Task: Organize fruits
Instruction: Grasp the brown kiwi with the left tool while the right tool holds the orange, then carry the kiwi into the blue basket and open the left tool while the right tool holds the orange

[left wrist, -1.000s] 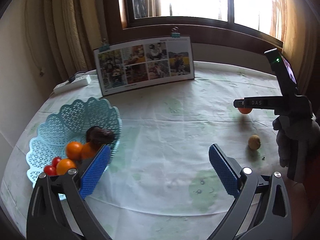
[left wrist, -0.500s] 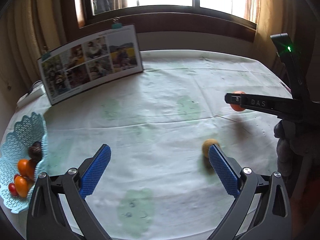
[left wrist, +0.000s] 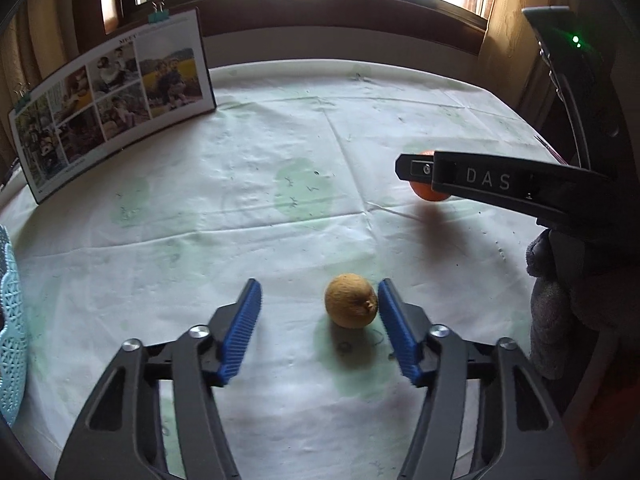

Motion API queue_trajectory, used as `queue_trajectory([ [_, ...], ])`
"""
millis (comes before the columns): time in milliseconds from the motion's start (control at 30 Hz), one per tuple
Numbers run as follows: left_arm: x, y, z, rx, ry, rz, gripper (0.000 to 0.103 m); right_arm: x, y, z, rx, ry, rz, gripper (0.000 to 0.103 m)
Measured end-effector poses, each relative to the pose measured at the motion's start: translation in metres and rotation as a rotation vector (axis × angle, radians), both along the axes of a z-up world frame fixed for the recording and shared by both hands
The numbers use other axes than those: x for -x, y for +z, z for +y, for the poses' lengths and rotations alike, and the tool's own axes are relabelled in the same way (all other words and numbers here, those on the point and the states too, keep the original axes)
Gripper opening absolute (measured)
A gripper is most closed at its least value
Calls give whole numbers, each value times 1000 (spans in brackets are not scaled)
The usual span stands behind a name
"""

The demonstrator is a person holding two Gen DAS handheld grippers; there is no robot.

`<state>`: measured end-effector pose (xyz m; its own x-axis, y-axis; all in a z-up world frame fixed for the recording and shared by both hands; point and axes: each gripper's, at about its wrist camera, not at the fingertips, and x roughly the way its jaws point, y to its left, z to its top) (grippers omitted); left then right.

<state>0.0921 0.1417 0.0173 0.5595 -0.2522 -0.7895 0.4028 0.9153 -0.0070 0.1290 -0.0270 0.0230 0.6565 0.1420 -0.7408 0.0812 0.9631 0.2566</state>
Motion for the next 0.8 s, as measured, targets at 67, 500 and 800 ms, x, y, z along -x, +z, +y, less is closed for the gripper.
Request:
queue_trajectory([
  [67, 1, -2, -3, 8, -15, 12, 43, 0, 0, 0, -1, 2, -1, 39],
  [500, 18, 19, 6, -21, 7, -80, 27, 6, 9, 4, -4, 14, -28, 39],
  [800, 28, 36, 30, -57, 96, -157, 27, 11, 14, 13, 1, 38, -42, 39],
])
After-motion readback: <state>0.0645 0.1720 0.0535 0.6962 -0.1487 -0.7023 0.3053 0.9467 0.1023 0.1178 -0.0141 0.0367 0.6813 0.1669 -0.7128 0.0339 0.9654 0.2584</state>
